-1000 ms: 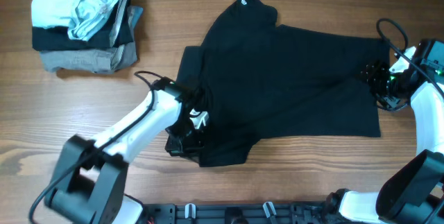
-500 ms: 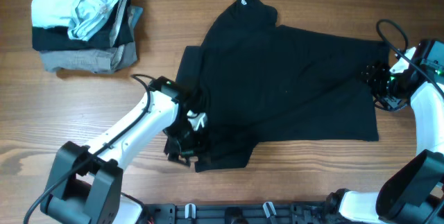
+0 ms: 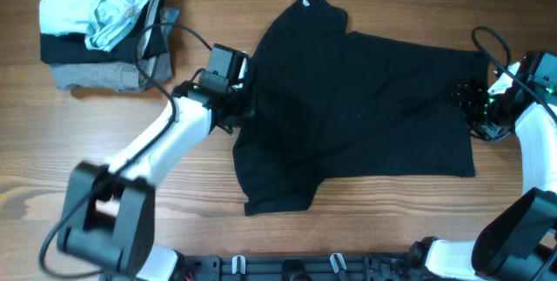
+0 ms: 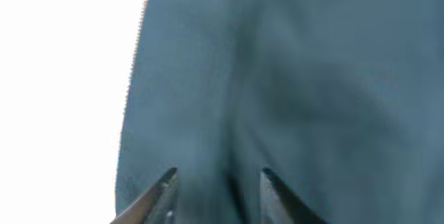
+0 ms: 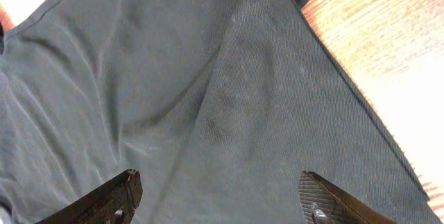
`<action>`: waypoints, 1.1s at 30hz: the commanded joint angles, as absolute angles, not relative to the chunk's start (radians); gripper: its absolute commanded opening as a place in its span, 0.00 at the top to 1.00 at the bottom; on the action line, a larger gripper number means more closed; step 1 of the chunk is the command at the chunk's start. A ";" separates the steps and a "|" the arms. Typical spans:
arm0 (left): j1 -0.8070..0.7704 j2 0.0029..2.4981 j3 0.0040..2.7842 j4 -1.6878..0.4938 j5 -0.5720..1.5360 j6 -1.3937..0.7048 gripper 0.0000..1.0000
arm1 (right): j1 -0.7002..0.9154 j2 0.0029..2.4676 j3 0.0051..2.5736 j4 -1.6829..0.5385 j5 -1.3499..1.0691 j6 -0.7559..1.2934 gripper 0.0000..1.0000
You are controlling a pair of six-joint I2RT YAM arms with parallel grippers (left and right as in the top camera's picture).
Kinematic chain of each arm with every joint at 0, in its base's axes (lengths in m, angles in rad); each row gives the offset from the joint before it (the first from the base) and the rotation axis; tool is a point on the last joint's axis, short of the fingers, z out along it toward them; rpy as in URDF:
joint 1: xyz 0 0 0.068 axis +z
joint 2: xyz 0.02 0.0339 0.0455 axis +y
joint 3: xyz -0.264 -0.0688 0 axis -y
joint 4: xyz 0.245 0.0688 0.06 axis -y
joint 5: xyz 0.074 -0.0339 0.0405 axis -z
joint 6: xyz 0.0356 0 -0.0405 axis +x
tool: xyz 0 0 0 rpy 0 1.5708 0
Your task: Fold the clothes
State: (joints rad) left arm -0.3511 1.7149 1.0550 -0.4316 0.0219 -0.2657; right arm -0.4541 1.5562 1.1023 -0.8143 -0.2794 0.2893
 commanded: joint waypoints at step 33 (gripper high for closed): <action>-0.002 1.908 1.110 -0.504 -0.042 -0.509 0.94 | -0.455 1.784 1.097 -0.975 -0.073 0.364 0.16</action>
